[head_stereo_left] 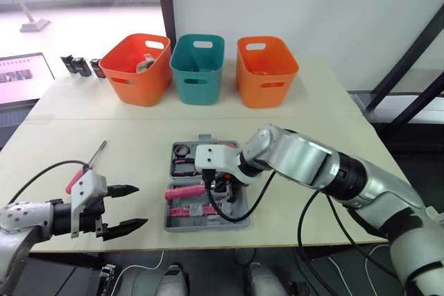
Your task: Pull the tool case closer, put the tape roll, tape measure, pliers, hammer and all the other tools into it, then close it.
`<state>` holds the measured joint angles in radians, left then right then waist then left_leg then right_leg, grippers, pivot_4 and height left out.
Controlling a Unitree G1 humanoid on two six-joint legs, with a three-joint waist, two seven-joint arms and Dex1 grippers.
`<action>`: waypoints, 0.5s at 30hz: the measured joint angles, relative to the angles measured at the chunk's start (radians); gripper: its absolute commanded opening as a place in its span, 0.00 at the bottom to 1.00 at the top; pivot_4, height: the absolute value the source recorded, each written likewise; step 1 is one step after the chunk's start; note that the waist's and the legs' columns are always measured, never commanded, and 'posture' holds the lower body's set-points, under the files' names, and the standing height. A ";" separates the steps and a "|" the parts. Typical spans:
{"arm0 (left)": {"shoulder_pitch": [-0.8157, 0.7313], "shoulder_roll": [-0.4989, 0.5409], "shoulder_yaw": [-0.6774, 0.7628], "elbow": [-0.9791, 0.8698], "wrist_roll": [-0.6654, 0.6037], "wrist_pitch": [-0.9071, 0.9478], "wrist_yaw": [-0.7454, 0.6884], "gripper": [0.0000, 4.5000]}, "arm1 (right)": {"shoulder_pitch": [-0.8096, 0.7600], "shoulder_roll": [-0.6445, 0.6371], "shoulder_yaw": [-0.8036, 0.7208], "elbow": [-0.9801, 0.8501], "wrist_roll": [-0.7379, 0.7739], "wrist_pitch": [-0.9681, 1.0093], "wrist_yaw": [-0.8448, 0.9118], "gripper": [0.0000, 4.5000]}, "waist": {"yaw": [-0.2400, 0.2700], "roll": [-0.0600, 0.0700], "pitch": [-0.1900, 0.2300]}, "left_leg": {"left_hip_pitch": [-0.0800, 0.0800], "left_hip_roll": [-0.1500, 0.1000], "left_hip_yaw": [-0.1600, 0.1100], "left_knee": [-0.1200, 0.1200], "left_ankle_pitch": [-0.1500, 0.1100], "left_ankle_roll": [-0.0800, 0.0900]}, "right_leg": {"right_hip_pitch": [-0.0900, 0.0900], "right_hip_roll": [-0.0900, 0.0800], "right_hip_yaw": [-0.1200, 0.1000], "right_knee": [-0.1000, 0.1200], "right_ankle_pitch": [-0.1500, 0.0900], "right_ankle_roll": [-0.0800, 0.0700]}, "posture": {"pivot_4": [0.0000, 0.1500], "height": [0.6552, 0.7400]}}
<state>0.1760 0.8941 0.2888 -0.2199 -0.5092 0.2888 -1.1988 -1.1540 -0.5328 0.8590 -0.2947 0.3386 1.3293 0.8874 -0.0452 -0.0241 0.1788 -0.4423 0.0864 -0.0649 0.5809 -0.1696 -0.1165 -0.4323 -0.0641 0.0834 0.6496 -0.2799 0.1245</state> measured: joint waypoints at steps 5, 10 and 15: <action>-0.015 0.000 -0.001 -0.001 0.000 -0.001 0.000 1.00 | 0.000 0.039 0.031 0.027 -0.008 0.002 -0.016 0.00 | -0.002 0.000 0.000 | 0.000 0.000 0.000 0.002 0.000 0.000 | 0.000 0.000 0.000 0.000 0.001 -0.001 | 1.00 1.00; -0.016 0.000 -0.002 -0.001 0.000 0.000 0.000 1.00 | 0.009 0.057 0.039 0.059 -0.017 -0.007 -0.030 0.00 | -0.001 0.000 0.000 | 0.000 0.000 0.000 0.002 0.000 0.000 | 0.000 0.000 0.000 0.000 0.001 -0.001 | 1.00 1.00; -0.016 0.000 -0.002 -0.010 -0.001 0.002 0.000 1.00 | 0.021 0.066 0.040 0.088 -0.026 -0.023 -0.040 0.00 | -0.001 0.000 0.000 | 0.000 0.000 0.000 0.002 0.000 -0.001 | 0.000 0.000 0.000 0.001 0.001 -0.001 | 1.00 1.00</action>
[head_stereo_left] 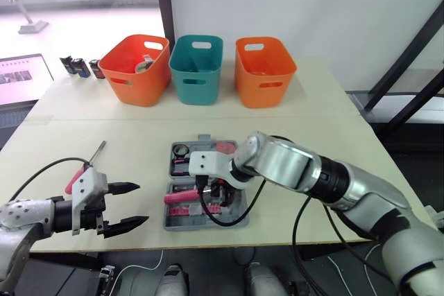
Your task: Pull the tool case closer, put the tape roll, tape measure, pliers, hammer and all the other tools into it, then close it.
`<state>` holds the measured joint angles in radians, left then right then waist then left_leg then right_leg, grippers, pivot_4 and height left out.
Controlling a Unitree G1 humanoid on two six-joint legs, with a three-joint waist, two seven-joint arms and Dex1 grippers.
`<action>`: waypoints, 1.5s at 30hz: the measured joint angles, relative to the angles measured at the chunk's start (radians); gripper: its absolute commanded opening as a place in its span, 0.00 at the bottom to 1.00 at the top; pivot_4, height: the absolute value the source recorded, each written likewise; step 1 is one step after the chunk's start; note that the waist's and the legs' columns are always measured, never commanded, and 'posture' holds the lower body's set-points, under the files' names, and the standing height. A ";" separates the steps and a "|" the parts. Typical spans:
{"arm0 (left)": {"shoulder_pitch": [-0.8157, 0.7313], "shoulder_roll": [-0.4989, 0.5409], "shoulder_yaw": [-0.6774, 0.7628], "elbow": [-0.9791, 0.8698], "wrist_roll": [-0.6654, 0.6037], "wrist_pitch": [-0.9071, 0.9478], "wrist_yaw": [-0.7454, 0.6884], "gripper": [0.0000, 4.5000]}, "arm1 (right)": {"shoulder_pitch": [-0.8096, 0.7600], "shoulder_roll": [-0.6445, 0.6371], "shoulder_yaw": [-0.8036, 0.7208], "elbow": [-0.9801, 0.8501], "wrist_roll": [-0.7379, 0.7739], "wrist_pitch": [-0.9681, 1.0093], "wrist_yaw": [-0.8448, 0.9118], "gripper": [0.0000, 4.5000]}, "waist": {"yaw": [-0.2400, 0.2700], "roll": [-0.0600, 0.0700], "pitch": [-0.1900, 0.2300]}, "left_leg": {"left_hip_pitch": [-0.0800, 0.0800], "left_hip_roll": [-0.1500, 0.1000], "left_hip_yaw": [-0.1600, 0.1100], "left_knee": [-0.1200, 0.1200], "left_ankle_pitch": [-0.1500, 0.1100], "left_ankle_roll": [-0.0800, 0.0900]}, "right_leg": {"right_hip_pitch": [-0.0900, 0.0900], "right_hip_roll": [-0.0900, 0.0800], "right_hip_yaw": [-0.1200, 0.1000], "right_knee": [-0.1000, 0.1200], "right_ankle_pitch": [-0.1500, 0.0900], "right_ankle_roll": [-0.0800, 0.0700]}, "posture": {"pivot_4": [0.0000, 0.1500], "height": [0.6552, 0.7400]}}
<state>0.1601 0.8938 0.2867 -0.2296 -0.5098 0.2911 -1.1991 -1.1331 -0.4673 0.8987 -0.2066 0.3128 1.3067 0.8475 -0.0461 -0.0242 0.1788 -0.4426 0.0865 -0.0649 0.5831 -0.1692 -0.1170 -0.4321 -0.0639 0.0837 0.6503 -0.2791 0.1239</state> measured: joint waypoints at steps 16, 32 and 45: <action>0.000 -0.001 0.000 -0.020 -0.001 0.010 0.003 1.00 | 0.008 -0.005 0.052 0.032 -0.040 -0.028 0.014 0.00 | 0.000 0.000 0.000 | 0.000 0.000 0.000 0.000 0.000 0.000 | 0.000 0.000 0.000 0.001 0.000 0.000 | 1.00 1.00; -0.008 -0.002 -0.002 -0.021 -0.001 0.015 0.003 1.00 | 0.027 0.049 0.053 0.086 -0.073 -0.045 0.000 0.00 | -0.005 0.000 0.000 | 0.001 0.001 -0.001 0.001 0.000 0.000 | 0.000 0.001 0.000 0.002 0.000 0.000 | 1.00 1.00; 0.003 -0.002 -0.002 -0.030 -0.002 0.026 0.004 1.00 | 0.077 0.068 0.048 0.129 -0.114 -0.097 -0.025 0.27 | -0.023 0.000 0.000 | 0.001 0.001 -0.001 0.001 0.000 0.000 | 0.000 0.001 0.000 0.003 0.001 0.002 | 1.00 1.00</action>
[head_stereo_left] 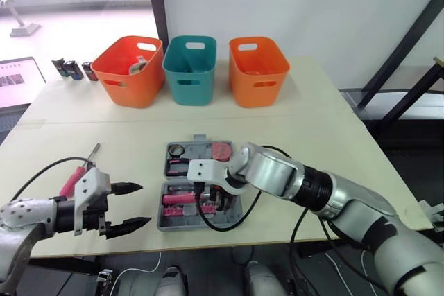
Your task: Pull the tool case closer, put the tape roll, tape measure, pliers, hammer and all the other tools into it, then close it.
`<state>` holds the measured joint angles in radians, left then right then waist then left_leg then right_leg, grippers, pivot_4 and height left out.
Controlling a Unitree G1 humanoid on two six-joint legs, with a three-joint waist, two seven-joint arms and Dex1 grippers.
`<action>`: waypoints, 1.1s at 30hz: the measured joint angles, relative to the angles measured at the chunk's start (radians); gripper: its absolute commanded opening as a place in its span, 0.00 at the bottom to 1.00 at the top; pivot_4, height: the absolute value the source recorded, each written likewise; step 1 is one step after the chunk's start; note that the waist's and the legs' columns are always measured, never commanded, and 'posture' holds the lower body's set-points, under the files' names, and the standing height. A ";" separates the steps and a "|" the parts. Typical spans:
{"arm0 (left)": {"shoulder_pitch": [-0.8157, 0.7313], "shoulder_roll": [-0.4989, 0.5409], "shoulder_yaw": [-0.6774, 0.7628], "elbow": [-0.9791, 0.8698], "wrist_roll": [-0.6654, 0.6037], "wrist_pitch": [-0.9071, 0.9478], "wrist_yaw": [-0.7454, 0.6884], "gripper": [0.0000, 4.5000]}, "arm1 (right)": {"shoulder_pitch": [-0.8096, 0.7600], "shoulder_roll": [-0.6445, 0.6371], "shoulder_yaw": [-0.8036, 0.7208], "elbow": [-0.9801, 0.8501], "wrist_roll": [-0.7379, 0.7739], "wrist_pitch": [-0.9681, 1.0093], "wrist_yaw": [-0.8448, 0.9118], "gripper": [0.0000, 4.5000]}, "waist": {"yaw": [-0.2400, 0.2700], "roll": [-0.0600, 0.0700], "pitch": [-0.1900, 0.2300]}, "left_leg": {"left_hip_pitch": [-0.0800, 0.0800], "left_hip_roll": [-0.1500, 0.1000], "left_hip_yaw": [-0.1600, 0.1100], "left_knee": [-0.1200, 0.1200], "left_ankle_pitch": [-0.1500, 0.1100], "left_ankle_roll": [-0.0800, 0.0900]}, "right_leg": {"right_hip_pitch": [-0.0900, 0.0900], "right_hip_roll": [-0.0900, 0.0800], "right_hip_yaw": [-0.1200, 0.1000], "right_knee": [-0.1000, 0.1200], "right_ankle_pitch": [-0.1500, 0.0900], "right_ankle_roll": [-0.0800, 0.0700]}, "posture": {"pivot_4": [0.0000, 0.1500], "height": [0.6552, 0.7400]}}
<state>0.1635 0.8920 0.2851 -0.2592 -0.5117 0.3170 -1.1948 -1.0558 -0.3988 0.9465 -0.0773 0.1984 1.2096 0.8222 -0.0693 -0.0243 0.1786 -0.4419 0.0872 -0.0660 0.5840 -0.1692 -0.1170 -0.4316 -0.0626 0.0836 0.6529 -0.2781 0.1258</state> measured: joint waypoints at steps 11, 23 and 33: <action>-0.001 -0.002 0.000 0.000 0.000 0.000 0.000 1.00 | 0.030 0.021 -0.073 0.011 -0.017 0.000 -0.015 0.48 | 0.001 0.000 0.000 | 0.000 0.000 0.000 0.000 0.000 0.000 | 0.001 0.000 0.000 0.000 0.000 0.001 | 1.00 1.00; -0.012 -0.002 -0.005 0.001 0.000 0.000 0.000 1.00 | 0.161 0.125 -0.253 0.001 0.003 -0.077 -0.066 0.01 | 0.001 0.000 0.000 | 0.000 0.000 0.000 0.000 0.000 0.000 | 0.001 0.000 0.000 0.000 0.001 0.002 | 1.00 1.00; -0.019 -0.002 -0.005 0.003 0.000 0.000 -0.001 1.00 | 0.230 0.145 -0.250 0.051 -0.020 -0.129 -0.093 0.01 | 0.001 0.000 0.000 | 0.000 0.000 -0.001 0.001 0.000 0.000 | 0.001 0.000 0.000 0.000 0.001 0.001 | 1.00 1.00</action>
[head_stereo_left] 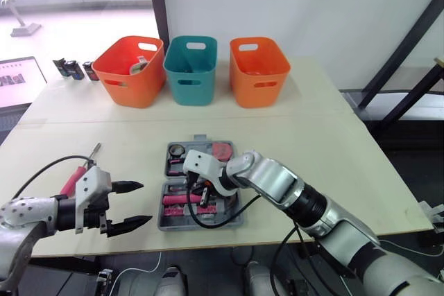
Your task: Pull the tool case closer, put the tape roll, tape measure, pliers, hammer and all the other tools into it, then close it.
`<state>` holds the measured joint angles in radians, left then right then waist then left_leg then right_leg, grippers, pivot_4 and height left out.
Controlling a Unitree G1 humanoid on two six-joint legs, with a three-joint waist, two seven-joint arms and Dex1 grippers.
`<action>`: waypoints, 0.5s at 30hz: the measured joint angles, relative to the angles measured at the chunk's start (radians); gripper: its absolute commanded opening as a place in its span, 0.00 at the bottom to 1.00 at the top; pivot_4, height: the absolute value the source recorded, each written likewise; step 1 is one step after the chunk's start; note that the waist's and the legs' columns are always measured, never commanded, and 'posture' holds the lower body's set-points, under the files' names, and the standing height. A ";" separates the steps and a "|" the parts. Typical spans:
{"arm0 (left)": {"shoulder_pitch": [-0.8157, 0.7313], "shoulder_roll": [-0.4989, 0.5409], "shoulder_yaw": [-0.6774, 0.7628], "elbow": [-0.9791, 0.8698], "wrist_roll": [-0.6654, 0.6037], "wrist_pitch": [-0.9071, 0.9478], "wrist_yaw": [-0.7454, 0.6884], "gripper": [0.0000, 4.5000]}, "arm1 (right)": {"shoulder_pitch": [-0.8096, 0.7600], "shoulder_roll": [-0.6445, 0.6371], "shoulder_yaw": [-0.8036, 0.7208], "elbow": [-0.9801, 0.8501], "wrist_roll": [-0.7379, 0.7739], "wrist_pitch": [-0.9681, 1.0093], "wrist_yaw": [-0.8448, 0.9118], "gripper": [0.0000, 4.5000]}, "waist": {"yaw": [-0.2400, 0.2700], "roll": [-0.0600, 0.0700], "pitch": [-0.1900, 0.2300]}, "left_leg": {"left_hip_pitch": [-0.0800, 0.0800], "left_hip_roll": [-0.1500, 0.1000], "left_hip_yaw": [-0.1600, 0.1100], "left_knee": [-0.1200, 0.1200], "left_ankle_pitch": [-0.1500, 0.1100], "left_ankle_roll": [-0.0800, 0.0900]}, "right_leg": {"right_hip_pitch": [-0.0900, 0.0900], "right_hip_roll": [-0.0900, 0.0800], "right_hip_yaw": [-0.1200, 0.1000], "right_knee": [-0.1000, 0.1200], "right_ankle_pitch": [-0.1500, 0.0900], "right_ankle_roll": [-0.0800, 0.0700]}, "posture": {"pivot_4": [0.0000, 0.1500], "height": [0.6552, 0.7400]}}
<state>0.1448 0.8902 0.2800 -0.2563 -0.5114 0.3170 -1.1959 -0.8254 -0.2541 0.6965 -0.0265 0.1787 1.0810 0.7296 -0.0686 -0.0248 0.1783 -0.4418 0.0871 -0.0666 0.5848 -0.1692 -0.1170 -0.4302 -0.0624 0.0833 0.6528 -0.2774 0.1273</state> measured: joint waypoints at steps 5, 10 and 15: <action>0.000 0.000 0.000 0.000 0.000 0.000 0.000 1.00 | 0.012 0.001 0.016 0.030 -0.025 -0.030 -0.005 0.01 | -0.001 0.000 0.000 | 0.001 0.000 0.000 0.000 0.000 0.000 | 0.001 0.000 0.000 0.000 0.000 0.000 | 1.00 1.00; 0.000 0.000 0.000 -0.001 0.000 0.001 0.000 1.00 | 0.016 0.007 0.031 0.055 -0.054 -0.038 -0.008 0.01 | -0.001 0.000 -0.001 | 0.006 0.000 0.000 0.000 0.000 0.000 | 0.005 0.000 0.000 0.000 -0.002 -0.003 | 1.00 1.00; 0.003 0.000 0.000 -0.001 0.000 0.001 0.001 1.00 | 0.020 0.006 0.063 0.056 -0.074 -0.017 0.003 0.01 | 0.000 0.000 -0.006 | 0.009 0.000 0.000 -0.001 0.000 0.000 | 0.008 0.000 0.000 -0.001 -0.002 -0.003 | 1.00 1.00</action>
<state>0.1477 0.8902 0.2801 -0.2577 -0.5116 0.3179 -1.1953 -0.8051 -0.2479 0.7598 0.0293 0.1049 1.0641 0.7322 -0.0688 -0.0252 0.1724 -0.4332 0.0872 -0.0663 0.5840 -0.1693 -0.1171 -0.4218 -0.0625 0.0836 0.6521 -0.2795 0.1241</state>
